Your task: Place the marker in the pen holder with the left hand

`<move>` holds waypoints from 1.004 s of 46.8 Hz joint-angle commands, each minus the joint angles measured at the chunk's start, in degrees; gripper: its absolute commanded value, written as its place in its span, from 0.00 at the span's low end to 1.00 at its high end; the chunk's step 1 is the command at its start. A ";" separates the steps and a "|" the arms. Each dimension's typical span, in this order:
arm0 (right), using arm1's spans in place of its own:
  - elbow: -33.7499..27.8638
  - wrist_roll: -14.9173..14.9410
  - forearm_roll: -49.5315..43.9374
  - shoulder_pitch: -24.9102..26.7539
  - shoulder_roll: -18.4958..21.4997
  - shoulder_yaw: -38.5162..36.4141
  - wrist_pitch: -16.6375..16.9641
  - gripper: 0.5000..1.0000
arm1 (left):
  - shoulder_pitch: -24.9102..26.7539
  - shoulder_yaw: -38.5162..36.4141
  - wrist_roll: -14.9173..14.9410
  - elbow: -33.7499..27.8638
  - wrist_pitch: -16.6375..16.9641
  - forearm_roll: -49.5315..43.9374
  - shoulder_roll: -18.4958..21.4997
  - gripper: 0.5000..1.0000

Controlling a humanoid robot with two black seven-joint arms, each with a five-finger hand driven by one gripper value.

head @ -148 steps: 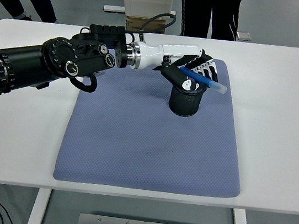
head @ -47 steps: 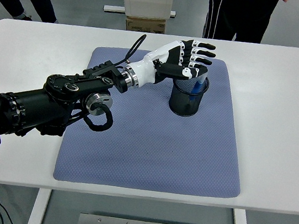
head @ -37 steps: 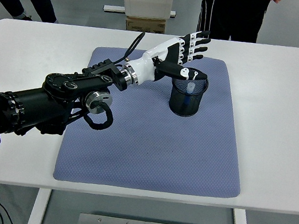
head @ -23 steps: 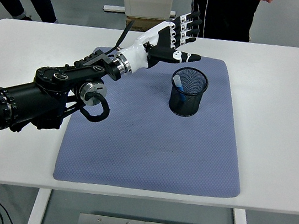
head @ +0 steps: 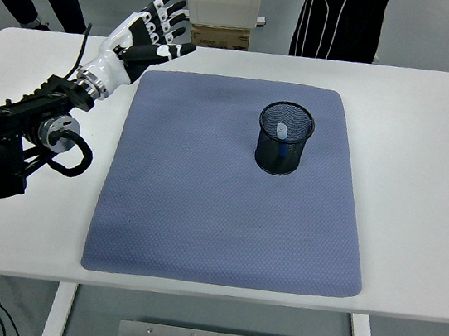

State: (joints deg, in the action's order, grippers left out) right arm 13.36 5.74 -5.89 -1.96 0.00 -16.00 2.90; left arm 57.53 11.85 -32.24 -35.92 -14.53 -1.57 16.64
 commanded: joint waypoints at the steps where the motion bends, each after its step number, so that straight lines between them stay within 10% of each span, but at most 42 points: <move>1: 0.00 -0.02 0.00 0.02 0.00 0.01 0.00 1.00 | -2.41 2.29 -0.02 -0.02 -0.06 -0.01 1.99 1.00; 47: 0.00 -0.02 0.00 0.02 0.00 -0.08 0.00 1.00 | -16.13 13.81 -0.10 -0.02 -2.87 -0.01 9.90 1.00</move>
State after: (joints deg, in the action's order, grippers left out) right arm 13.35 5.71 -5.90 -2.00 0.00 -15.96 2.90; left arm 41.58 25.66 -32.34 -35.95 -17.41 -1.60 26.62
